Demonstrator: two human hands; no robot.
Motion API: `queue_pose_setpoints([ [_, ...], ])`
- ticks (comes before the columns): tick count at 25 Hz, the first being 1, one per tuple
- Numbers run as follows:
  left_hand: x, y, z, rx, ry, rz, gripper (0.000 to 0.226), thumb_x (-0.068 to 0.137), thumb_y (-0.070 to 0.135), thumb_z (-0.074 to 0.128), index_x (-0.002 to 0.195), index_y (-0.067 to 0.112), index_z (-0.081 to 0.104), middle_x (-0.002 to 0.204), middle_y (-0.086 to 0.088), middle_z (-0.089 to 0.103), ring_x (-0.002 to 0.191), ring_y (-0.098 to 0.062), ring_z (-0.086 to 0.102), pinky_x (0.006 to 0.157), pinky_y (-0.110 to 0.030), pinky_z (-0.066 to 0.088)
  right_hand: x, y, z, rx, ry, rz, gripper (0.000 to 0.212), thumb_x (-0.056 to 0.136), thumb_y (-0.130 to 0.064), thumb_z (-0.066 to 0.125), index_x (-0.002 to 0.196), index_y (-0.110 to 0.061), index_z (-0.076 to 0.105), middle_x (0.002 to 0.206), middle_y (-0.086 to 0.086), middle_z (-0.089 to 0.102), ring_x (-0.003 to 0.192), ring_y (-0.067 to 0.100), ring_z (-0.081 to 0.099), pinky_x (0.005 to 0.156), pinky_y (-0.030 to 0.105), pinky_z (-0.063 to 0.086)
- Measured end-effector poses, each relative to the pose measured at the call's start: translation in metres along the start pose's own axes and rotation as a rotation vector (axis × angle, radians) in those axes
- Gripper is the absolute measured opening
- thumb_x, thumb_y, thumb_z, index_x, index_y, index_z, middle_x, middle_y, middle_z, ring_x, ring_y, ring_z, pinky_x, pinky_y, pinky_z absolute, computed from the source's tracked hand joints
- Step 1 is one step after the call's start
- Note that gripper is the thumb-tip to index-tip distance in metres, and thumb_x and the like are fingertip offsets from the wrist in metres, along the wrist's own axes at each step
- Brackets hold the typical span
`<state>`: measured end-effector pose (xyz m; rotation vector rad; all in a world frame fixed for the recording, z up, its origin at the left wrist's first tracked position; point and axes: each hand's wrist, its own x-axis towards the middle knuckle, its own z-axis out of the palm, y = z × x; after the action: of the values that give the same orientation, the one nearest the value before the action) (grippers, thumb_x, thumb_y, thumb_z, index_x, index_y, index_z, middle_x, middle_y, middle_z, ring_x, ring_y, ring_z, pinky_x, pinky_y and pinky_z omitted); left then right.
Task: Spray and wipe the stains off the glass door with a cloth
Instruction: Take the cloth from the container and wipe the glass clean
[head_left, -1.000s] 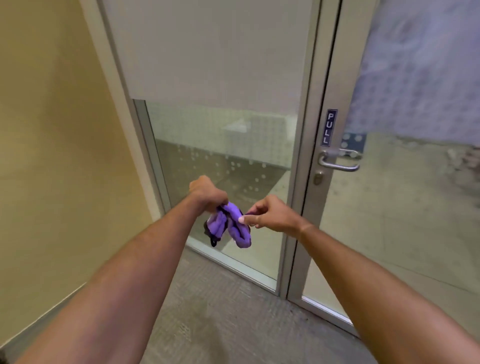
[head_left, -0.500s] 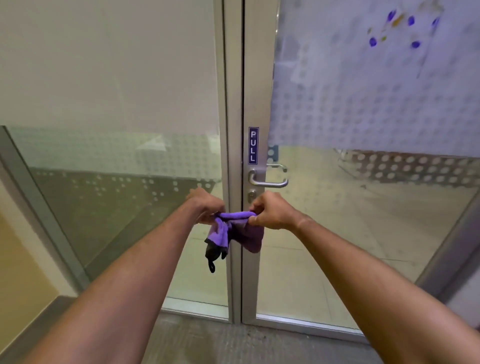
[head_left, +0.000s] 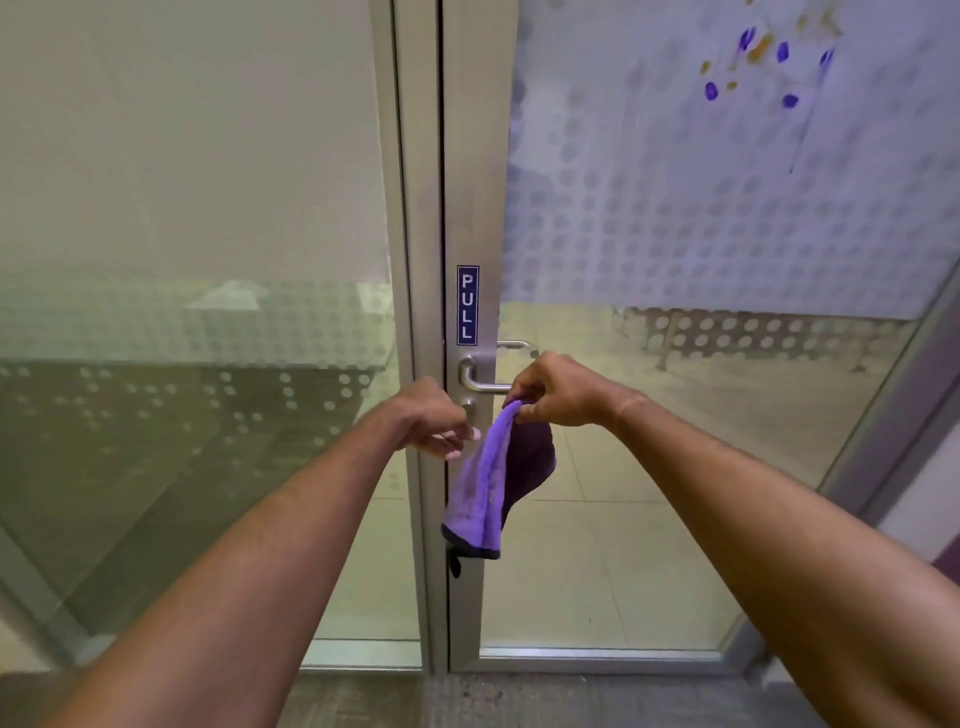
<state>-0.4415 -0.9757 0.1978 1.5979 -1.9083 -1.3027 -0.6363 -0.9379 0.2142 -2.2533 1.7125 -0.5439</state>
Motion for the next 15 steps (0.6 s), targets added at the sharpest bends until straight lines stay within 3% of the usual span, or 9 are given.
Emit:
queue_pose_setpoints([
  [5, 0.024, 0.024, 0.017, 0.006, 0.084, 0.3, 0.009, 0.074, -0.004, 0.076, 0.072, 0.004, 0.073, 0.066, -0.011, 0.071, 0.059, -0.019, 0.067, 0.069, -0.038, 0.059, -0.004, 0.02, -0.021, -0.032, 0.019, -0.029, 0.029, 0.078, 0.006, 0.063, 0.095, -0.012, 0.078, 0.084, -0.002, 0.073, 0.077, 0.009, 0.065, 0.077, 0.024, 0.056],
  [8, 0.036, 0.039, 0.033, 0.051, 0.169, 0.423, 0.015, 0.073, 0.0, 0.079, 0.084, 0.009, 0.075, 0.07, -0.005, 0.073, 0.061, -0.009, 0.065, 0.066, -0.028, 0.054, -0.01, 0.036, -0.038, -0.043, 0.039, -0.034, 0.038, 0.075, 0.013, 0.056, 0.095, -0.011, 0.078, 0.084, -0.002, 0.07, 0.079, 0.013, 0.065, 0.079, 0.028, 0.057],
  [12, 0.047, 0.069, 0.054, 0.032, 0.173, 0.516, 0.036, 0.072, 0.001, 0.081, 0.107, 0.005, 0.073, 0.099, -0.007, 0.075, 0.085, -0.008, 0.07, 0.075, -0.014, 0.055, -0.018, 0.056, -0.062, -0.061, 0.095, -0.109, 0.033, 0.078, 0.01, 0.066, 0.092, -0.016, 0.08, 0.079, -0.013, 0.052, 0.082, 0.015, 0.056, 0.073, 0.027, 0.051],
  [15, 0.054, 0.092, 0.063, 0.116, 0.11, 0.569, 0.042, 0.073, -0.002, 0.077, 0.115, 0.005, 0.071, 0.11, -0.007, 0.073, 0.101, -0.012, 0.069, 0.086, -0.018, 0.053, -0.022, 0.07, -0.078, -0.05, 0.118, -0.142, 0.03, 0.078, 0.009, 0.07, 0.091, -0.016, 0.08, 0.076, -0.009, 0.049, 0.077, 0.016, 0.052, 0.068, 0.026, 0.048],
])
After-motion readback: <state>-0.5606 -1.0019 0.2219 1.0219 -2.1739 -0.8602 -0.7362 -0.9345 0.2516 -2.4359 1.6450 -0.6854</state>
